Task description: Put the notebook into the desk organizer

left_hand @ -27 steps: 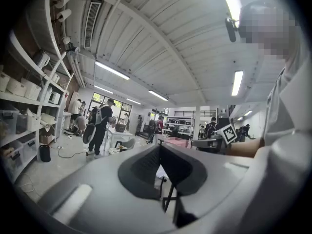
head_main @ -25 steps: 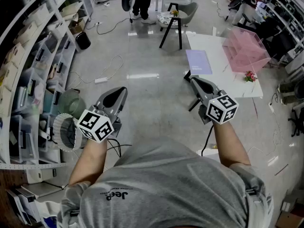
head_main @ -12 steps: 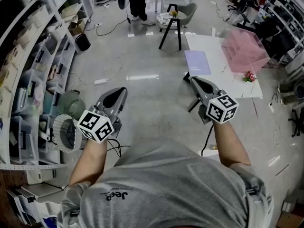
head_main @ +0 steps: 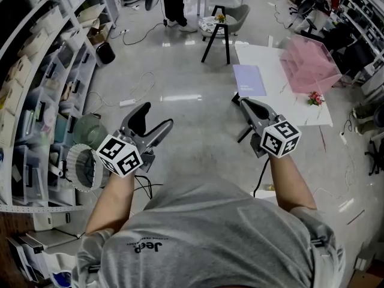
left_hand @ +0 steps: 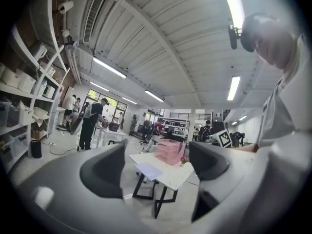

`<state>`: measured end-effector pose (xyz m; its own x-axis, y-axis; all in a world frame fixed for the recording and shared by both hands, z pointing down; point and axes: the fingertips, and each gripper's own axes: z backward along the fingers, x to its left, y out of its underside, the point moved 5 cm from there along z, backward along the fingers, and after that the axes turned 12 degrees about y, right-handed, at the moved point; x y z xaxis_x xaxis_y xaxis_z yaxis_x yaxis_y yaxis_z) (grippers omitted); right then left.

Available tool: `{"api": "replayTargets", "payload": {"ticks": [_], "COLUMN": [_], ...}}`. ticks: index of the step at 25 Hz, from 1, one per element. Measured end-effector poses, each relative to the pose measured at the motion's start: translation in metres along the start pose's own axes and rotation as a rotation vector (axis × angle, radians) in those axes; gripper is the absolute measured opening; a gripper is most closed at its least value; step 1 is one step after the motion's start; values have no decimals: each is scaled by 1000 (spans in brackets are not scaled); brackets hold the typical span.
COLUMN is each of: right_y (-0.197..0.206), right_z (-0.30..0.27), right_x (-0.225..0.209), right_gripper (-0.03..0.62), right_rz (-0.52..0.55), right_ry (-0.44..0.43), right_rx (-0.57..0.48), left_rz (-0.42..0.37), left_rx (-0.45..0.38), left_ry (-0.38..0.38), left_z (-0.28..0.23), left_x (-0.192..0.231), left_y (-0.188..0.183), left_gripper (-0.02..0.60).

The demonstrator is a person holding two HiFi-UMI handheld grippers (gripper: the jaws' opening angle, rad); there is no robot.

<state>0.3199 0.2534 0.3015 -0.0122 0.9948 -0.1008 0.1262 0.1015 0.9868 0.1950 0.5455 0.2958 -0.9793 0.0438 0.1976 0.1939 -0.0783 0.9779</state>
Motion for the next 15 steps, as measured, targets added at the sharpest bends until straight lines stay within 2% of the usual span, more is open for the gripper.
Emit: {"api": "replayTargets", "payload": {"ticks": [2,4,15], "right_y": [-1,-1,-4], "right_z": [4,9,20], "right_x": [-6,-14,-87], "right_gripper": [3,3,3], "right_rz": [6,14,32], "right_ry": [-10,-19,-51], "right_rx": [0,2,4], "left_rz": [10,15,28], "left_rx": [20,31,27], "left_ry": [-33,-60,-88], "left_z": [-9,-18,-86], "left_x": [3,2,-24], "left_y": [3,5,18], "left_gripper": [508,540,543]}}
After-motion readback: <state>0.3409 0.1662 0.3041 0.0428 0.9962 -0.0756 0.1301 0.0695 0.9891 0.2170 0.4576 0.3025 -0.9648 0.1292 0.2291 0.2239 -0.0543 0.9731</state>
